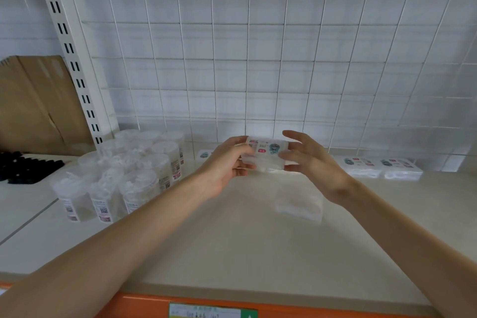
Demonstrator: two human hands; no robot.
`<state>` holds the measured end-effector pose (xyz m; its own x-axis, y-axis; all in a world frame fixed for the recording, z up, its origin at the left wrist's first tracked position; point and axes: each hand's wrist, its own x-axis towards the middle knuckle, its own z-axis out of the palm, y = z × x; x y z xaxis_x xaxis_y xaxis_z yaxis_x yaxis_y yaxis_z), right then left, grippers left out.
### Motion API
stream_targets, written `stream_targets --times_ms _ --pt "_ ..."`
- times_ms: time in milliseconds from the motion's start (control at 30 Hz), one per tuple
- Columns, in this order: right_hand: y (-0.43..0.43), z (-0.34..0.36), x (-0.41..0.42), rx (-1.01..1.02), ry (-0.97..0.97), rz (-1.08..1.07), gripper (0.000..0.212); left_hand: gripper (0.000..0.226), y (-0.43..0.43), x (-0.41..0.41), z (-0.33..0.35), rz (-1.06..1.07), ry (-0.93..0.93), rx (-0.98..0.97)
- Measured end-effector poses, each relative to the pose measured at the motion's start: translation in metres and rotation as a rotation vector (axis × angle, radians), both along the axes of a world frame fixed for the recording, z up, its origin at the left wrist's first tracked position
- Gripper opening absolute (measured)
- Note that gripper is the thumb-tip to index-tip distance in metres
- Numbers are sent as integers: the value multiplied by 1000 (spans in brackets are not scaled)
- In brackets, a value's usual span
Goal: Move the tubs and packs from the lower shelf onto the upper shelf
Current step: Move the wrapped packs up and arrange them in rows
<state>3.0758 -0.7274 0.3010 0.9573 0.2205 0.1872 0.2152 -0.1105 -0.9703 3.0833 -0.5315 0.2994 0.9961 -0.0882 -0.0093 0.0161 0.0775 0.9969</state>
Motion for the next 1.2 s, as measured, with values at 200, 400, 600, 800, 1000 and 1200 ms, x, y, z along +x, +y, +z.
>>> stream_targets --times_ms 200,400,600,800,1000,1200 --pt "2 1 -1 -64 44 -59 33 35 0 2 -2 7 -50 80" --pt "5 0 0 -3 93 19 37 32 -2 1 -3 -13 -46 137" --pt "6 -1 0 15 94 45 39 23 -4 -3 -3 15 -87 157" --pt "5 3 -1 -77 42 -47 28 3 -3 -5 1 45 -273 385" --pt "3 -2 2 -80 92 -102 27 22 0 -8 -4 -32 -410 550" --pt "4 -1 0 -64 124 -21 36 68 -2 -8 -12 11 -660 901"
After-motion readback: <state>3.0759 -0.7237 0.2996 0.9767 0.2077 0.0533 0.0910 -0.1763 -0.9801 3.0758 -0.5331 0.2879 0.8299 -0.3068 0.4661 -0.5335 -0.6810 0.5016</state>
